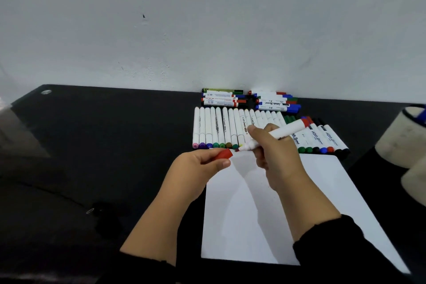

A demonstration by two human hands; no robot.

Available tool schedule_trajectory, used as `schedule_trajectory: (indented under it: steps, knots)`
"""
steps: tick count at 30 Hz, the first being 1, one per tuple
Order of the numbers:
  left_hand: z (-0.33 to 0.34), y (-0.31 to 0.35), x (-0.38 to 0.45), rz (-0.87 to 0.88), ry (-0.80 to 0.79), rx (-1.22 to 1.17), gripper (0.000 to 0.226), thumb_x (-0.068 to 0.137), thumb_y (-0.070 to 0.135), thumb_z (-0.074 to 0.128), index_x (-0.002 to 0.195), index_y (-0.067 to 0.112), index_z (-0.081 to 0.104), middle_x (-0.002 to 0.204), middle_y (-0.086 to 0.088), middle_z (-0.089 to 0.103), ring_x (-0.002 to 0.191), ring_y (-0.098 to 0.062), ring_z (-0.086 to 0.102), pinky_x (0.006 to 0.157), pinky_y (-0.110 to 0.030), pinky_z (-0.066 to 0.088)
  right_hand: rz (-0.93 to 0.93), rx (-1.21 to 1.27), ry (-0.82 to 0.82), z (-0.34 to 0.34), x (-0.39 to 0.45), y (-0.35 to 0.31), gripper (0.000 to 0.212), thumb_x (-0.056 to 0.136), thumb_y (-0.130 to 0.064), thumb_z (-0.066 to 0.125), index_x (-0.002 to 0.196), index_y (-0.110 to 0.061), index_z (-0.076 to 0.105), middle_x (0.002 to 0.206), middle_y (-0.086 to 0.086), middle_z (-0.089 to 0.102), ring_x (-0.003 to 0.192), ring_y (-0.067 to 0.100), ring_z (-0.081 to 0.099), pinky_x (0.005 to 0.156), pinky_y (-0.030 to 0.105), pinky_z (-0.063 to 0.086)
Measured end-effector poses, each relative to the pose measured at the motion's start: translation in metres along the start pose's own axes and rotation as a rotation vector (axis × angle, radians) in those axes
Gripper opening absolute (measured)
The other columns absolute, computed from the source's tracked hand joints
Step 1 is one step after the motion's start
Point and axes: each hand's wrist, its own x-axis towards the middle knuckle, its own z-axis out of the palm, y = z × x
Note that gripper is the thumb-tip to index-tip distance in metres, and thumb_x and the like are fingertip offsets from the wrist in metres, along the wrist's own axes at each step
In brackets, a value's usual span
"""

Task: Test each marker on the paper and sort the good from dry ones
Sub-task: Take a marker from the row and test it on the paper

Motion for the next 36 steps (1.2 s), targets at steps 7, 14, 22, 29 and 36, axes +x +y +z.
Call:
schedule_trajectory:
  steps: [7,14,22,29,36]
  knots:
    - [0.019,0.008,-0.014,0.064,-0.076,-0.011,0.033,0.079,0.030,0.070,0.111,0.035,0.064,0.080,0.031,0.054,0.077,0.004,0.053,0.056,-0.006,0.039,0.013,-0.107,-0.007,-0.012,-0.023,0.000,0.034,0.086,-0.018,0.066,0.063,-0.014,0.041,0.041,-0.005,0.042,0.038,0.006,0.035,0.041,0.020,0.031]
    - [0.023,0.008,-0.015,0.034,0.001,-0.078,0.033,0.078,0.030,0.071,0.110,0.031,0.066,0.088,0.018,0.064,0.083,-0.005,0.057,0.059,-0.011,0.041,0.113,-0.047,-0.092,-0.026,-0.030,-0.004,0.035,0.096,-0.034,0.048,0.074,-0.009,0.055,0.048,0.003,0.047,0.042,0.009,0.035,0.046,0.023,0.026]
    - [0.025,0.013,-0.013,0.042,-0.088,-0.122,0.017,0.078,0.028,0.071,0.093,0.035,0.069,0.087,0.018,0.068,0.088,-0.002,0.058,0.060,-0.008,0.035,0.052,-0.009,-0.023,-0.033,-0.024,-0.007,0.031,0.092,-0.016,0.058,0.064,-0.013,0.043,0.045,0.002,0.044,0.039,0.009,0.036,0.044,0.023,0.029]
    - [0.036,0.013,-0.015,0.053,-0.006,-0.094,0.023,0.080,0.028,0.070,0.102,0.032,0.067,0.082,0.021,0.062,0.076,-0.003,0.055,0.048,-0.004,0.040,0.123,0.105,0.046,-0.030,-0.018,0.005,0.028,0.090,-0.007,0.050,0.067,-0.018,0.037,0.051,0.003,0.035,0.040,0.009,0.030,0.042,0.021,0.022]
    - [0.042,0.010,-0.012,0.057,0.019,0.012,0.030,0.083,0.029,0.067,0.113,0.025,0.066,0.088,0.015,0.060,0.081,-0.005,0.050,0.065,-0.017,0.038,0.138,0.103,0.061,-0.027,-0.016,0.013,0.019,0.089,-0.004,0.044,0.074,-0.015,0.041,0.051,0.004,0.030,0.039,0.009,0.026,0.039,0.020,0.020]
